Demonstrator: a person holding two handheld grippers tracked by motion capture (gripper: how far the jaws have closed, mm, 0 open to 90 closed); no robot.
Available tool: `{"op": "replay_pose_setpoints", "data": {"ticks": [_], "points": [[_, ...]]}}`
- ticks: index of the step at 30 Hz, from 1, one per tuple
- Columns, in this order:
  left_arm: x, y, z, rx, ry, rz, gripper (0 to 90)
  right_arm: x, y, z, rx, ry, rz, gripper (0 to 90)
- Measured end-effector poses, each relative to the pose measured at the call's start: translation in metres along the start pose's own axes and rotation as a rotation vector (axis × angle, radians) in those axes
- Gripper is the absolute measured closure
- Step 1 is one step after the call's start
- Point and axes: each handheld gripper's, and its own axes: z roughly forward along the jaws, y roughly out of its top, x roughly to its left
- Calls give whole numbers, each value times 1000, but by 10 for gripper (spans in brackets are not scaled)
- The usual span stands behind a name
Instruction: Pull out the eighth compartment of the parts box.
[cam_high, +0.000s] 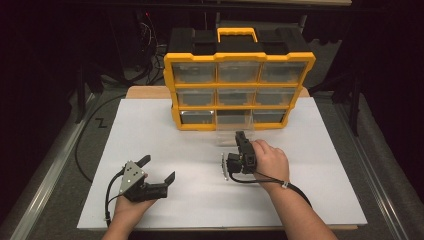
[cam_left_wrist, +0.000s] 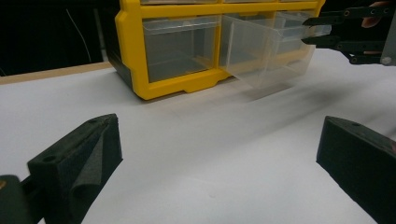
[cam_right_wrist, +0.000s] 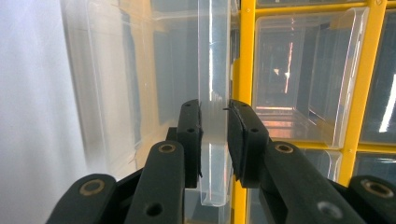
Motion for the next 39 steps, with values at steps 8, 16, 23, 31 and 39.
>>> {"op": "replay_pose_setpoints", "data": {"ticks": [8,16,23,31,39], "points": [[1,0,0,7,3,11,9,-6,-1,-3,-7,12,40,643],[0,-1,-1,8,2,15,9,2,-16,-29,-16,50,70,544],[0,-1,0,9,5,13,9,17,-33,-46,-11,73,93,531],[0,-1,-1,5,12,22,9,26,-56,-56,13,79,102,510],[-2,-2,1,20,20,28,9,31,-87,-60,41,98,110,441]]}}
